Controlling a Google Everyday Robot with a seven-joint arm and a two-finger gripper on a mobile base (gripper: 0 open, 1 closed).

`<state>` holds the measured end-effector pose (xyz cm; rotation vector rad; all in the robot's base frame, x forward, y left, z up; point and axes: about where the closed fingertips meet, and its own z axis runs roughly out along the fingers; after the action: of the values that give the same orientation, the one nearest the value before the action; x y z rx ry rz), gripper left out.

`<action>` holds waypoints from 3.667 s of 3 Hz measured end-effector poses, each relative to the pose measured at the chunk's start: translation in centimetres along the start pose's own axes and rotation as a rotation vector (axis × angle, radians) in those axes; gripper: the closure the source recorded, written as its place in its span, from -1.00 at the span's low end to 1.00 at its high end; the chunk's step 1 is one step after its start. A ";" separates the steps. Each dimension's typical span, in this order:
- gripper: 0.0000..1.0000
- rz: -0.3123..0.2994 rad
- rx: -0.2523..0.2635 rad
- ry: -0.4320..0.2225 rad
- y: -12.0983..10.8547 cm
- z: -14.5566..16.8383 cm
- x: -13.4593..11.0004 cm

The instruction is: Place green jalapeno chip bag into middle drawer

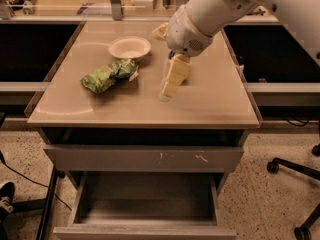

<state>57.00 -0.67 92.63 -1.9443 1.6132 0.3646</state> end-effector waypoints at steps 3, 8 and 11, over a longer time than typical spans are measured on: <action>-1.00 -0.126 -0.103 -0.137 -2.6 10.0 -8.5; -1.00 -0.134 -0.212 0.004 -0.4 11.3 -7.0; -1.00 -0.133 -0.247 -0.016 0.0 14.0 -7.3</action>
Offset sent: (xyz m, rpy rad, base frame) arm 0.0322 0.1481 -0.0118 0.0884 -0.0156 0.2298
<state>57.49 13.43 85.52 -2.2123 1.4759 0.5458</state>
